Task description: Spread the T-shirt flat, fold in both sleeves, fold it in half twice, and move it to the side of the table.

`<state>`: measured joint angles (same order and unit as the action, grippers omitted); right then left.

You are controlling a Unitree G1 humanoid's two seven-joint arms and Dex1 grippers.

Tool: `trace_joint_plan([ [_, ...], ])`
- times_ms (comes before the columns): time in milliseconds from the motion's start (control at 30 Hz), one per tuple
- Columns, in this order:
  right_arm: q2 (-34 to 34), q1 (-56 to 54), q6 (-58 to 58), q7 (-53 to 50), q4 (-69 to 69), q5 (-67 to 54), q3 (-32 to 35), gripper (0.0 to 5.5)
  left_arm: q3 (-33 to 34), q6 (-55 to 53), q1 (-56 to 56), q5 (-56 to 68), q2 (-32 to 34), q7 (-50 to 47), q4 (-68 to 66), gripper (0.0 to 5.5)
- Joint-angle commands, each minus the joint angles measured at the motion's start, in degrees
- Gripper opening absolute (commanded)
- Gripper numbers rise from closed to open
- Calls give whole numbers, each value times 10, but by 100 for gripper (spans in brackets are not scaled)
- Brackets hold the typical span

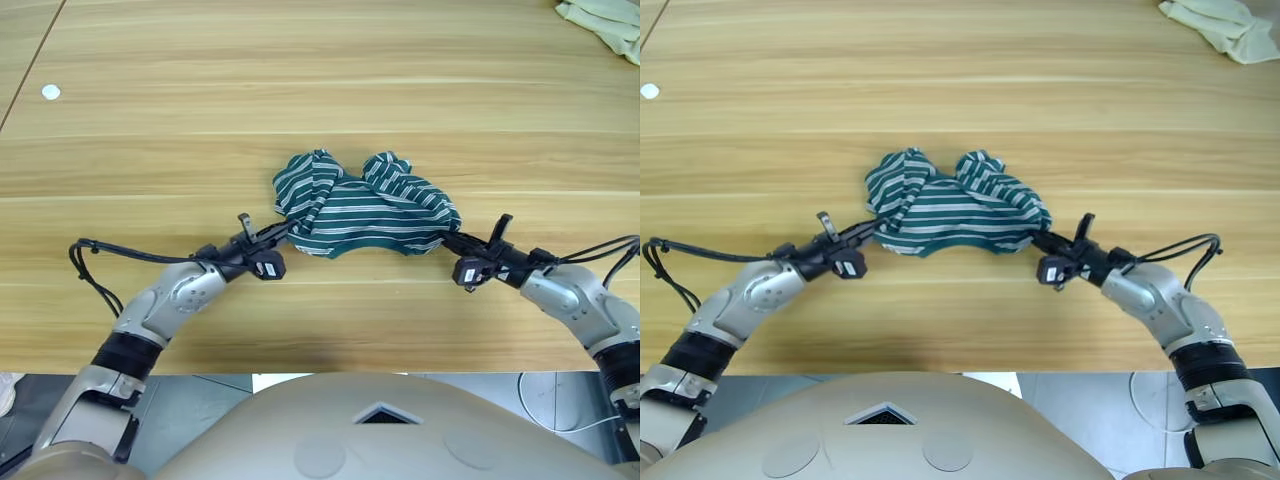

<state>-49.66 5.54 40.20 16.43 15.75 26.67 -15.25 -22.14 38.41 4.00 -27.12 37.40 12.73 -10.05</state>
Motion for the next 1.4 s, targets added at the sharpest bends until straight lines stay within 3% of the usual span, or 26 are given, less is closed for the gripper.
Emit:
trace_joint_plan([
  [33, 10, 42, 52, 49, -47, -133, -3, 0, -14, 41, 48, 111, 5, 59, 20, 3],
  [267, -46, 164, 198, 100, -257, -523, 75, 0, 26, 138, 109, 408, 63, 138, 161, 3],
  [400, -30, 106, 180, 133, -251, -631, 122, 0, 103, 136, 72, 526, 66, 160, 166, 3],
  [567, 110, -239, 20, 90, -20, -499, 102, 0, 139, 41, -192, 513, -14, 203, -74, 3],
  [733, 230, -681, -142, -186, 452, -276, 53, 0, 92, -123, -607, 338, -93, 93, -510, 3],
  [833, 242, -815, -198, -353, 541, -211, 37, 0, 92, -188, -764, 291, -112, -46, -611, 3],
  [933, 234, -870, -155, -496, 550, -170, 46, 0, 147, -146, -852, 300, -100, -168, -626, 3],
  [1067, 221, -815, -84, -533, 554, -119, 36, 0, 184, -71, -792, 302, -89, -201, -633, 3],
  [1233, 204, -635, 25, -382, 549, -123, 43, 0, 184, -1, -572, 267, -113, -140, -642, 3],
  [1300, 183, -506, 92, -263, 507, -169, 57, 0, 141, 63, -446, 230, -125, -65, -624, 3],
  [1400, 129, -265, 182, -70, 360, -275, 28, 0, 45, 199, -246, 199, -107, 132, -549, 3],
])
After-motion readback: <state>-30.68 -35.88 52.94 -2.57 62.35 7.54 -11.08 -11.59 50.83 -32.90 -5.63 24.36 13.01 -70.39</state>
